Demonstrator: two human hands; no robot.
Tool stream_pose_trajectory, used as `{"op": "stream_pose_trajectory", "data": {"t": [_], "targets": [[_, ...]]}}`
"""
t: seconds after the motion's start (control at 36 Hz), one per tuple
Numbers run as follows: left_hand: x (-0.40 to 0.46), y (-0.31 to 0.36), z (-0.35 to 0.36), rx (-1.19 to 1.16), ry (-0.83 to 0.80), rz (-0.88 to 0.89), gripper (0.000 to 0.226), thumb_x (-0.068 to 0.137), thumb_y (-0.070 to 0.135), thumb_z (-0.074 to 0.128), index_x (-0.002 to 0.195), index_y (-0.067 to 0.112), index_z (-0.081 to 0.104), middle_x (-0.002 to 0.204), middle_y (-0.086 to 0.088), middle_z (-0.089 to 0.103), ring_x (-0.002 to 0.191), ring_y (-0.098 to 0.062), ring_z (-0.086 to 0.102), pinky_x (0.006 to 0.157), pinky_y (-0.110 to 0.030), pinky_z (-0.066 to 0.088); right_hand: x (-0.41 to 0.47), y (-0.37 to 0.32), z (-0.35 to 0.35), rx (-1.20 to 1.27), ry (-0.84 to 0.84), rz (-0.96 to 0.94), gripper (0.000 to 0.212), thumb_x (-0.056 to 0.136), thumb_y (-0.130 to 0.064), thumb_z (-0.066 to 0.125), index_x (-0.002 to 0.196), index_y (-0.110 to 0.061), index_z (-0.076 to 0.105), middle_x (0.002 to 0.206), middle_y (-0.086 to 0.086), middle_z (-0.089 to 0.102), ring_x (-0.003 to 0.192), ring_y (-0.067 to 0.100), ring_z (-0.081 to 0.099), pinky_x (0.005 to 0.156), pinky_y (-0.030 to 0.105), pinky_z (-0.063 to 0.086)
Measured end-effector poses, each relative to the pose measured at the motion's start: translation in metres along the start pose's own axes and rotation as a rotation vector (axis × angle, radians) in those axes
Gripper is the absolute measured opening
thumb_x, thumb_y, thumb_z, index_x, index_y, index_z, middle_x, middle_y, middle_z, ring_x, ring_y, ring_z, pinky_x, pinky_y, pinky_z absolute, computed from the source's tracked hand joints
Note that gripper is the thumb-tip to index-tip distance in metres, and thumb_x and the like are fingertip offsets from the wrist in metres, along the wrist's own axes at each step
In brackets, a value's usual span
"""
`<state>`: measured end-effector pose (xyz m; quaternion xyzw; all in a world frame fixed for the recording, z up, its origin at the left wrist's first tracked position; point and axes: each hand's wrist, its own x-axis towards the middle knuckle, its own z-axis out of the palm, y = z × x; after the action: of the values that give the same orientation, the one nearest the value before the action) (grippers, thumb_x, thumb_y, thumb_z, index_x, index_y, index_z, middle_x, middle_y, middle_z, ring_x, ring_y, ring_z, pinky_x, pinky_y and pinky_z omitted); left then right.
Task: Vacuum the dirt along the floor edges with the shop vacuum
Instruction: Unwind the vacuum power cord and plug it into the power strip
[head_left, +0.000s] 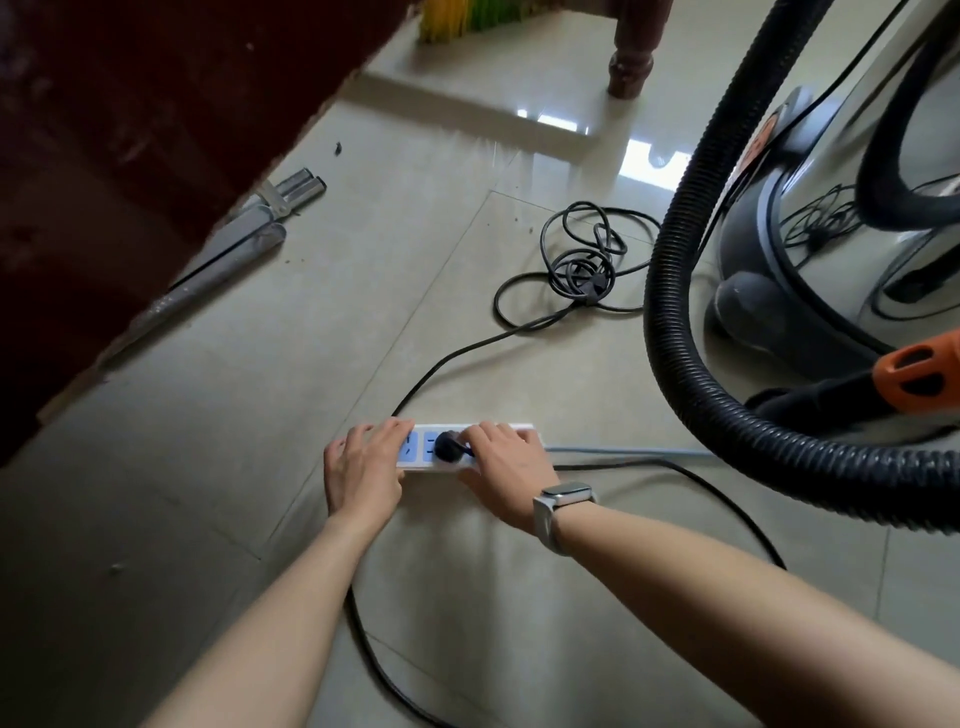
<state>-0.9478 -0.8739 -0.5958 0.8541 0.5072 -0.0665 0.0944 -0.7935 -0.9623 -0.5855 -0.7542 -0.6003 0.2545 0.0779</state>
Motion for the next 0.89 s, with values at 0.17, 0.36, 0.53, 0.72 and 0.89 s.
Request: {"op": "stream_pose_trajectory", "data": {"t": [0.17,0.36,0.53,0.72,0.89], "targets": [[0.007,-0.007,0.000,-0.016,-0.005,0.038,0.054,0.084,0.018,0.067,0.133,0.028,0.048,0.138,0.011,0.049,0.138,-0.021,0.030,0.104,-0.037,0.021,-0.029,0.039,-0.012,-0.018,0.025,0.042,0.041,0.104,-0.031,0.032,0.143,-0.022,0.034,0.132,0.004,0.048,0.122,0.026,0.045,0.096,0.036,0.031],[0.001,0.024,0.010,-0.425,0.207,0.137,0.020,0.073,0.017,0.072,0.093,0.018,0.075,0.093,0.000,0.072,0.092,-0.024,0.062,0.080,-0.034,0.034,-0.043,0.069,-0.015,-0.092,0.039,0.064,0.028,0.103,-0.025,0.038,0.123,-0.017,0.057,0.105,0.011,0.056,0.101,0.033,0.052,0.071,0.033,0.026],[0.005,0.032,0.016,-0.361,0.133,0.065,0.021,0.073,0.030,0.078,0.091,0.020,0.073,0.093,0.001,0.068,0.097,-0.027,0.058,0.081,-0.033,0.030,-0.036,0.055,-0.008,0.001,-0.007,0.110,0.032,0.102,-0.023,0.040,0.130,-0.027,0.053,0.111,0.009,0.052,0.106,0.029,0.047,0.066,0.032,0.031],[0.019,0.023,0.009,-0.287,0.216,-0.007,0.024,0.073,0.025,0.080,0.094,0.014,0.074,0.104,-0.006,0.066,0.101,-0.032,0.054,0.087,-0.042,0.032,-0.030,0.036,0.008,0.031,-0.079,0.107,0.050,0.101,-0.019,0.040,0.148,-0.030,0.029,0.119,0.009,0.044,0.110,0.029,0.044,0.067,0.032,0.034],[0.034,0.015,-0.001,-0.217,0.153,-0.109,0.028,0.084,0.035,0.070,0.105,0.017,0.072,0.115,-0.006,0.060,0.110,-0.030,0.048,0.094,-0.038,0.027,-0.026,0.038,-0.006,0.043,-0.107,0.180,0.052,0.103,-0.023,0.034,0.152,-0.020,0.015,0.135,0.006,0.047,0.123,0.026,0.043,0.096,0.036,0.031]]}}
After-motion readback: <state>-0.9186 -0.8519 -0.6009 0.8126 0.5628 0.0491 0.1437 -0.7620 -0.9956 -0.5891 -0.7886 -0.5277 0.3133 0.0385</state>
